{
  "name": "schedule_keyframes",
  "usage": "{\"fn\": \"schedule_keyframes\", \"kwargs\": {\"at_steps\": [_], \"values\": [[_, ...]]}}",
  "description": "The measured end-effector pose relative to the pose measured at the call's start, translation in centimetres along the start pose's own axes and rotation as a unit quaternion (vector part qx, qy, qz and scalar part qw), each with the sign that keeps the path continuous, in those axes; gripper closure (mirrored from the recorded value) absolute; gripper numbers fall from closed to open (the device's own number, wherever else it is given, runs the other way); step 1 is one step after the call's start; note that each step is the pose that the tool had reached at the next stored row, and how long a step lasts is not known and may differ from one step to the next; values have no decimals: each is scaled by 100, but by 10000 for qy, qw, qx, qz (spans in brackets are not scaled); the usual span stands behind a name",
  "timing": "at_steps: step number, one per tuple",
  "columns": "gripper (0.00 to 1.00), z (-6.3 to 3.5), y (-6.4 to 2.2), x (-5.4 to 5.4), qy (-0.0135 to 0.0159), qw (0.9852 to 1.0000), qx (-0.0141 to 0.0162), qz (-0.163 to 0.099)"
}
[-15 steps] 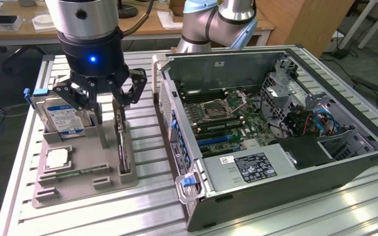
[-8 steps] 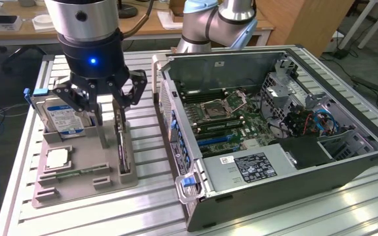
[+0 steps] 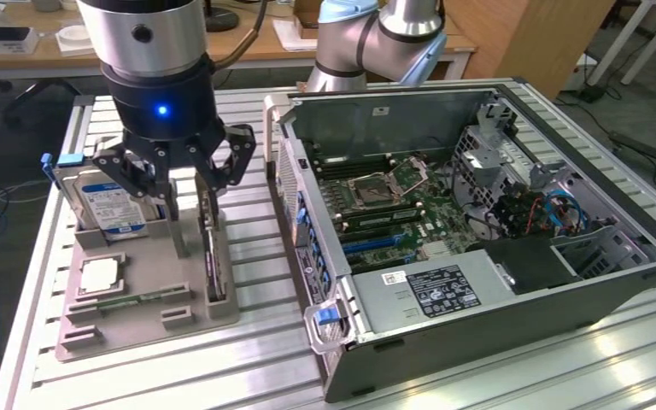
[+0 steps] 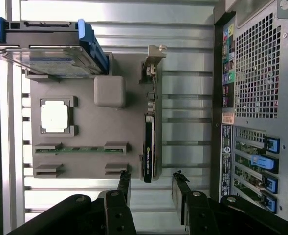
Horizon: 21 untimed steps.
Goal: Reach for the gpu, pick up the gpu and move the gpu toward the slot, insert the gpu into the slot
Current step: 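Pick up the gpu and move the gpu toward the slot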
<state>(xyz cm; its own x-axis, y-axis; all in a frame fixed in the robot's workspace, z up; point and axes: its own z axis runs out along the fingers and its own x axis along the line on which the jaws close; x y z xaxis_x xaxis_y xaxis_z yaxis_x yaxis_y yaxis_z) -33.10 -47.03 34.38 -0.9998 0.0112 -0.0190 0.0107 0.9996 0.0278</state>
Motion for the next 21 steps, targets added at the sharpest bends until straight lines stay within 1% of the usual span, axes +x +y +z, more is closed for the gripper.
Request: {"fn": "schedule_keyframes", "kwargs": {"at_steps": [3, 4, 21], "values": [[53, 9, 2, 1, -1, 10000, 33, -1], [53, 12, 2, 1, -1, 10000, 38, -1], [53, 52, 1, -6, 1, 10000, 38, -69]]}}
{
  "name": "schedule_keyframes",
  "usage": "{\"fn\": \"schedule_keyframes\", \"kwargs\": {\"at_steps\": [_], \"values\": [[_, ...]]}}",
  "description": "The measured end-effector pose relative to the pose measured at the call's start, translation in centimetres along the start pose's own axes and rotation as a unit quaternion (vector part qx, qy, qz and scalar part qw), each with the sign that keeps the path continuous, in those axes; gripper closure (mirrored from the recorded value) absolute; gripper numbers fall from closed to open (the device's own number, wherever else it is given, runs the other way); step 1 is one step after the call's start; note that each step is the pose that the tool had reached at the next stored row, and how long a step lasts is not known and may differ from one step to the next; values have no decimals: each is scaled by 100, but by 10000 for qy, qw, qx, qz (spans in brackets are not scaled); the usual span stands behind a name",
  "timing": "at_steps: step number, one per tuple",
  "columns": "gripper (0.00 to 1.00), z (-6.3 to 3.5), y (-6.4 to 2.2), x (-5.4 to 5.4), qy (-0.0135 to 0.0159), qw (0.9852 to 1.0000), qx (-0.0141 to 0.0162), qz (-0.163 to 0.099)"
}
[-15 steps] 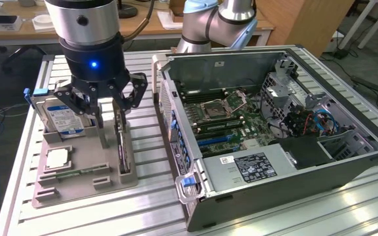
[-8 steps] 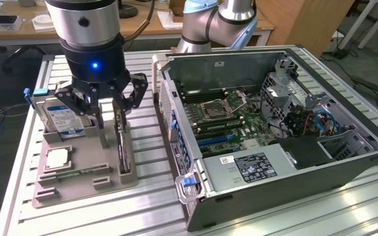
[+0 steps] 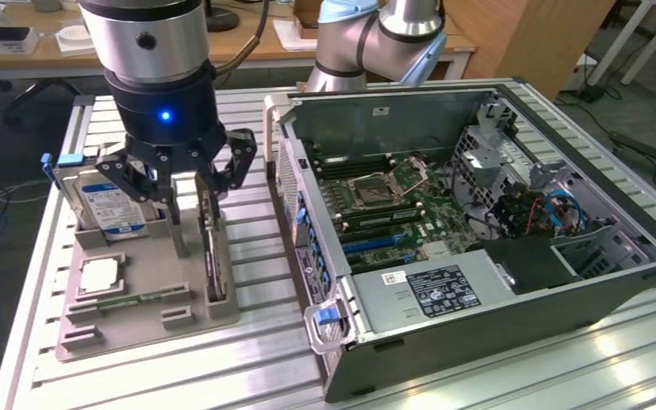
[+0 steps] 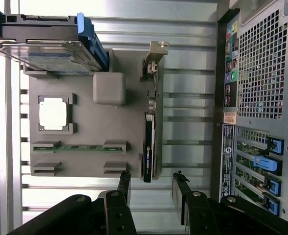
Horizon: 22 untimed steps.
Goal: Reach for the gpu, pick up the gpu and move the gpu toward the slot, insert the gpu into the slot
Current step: 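Pick up the gpu and move the gpu toward the slot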
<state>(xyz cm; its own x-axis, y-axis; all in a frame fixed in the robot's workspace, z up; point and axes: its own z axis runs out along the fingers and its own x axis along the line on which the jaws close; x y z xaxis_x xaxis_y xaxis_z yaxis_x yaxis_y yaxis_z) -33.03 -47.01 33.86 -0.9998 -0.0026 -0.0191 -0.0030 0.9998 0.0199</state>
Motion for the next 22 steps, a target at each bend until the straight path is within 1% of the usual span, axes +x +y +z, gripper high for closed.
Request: {"fn": "schedule_keyframes", "kwargs": {"at_steps": [22], "values": [[53, 63, -10, 1, 1, 10000, 0, -19]]}}
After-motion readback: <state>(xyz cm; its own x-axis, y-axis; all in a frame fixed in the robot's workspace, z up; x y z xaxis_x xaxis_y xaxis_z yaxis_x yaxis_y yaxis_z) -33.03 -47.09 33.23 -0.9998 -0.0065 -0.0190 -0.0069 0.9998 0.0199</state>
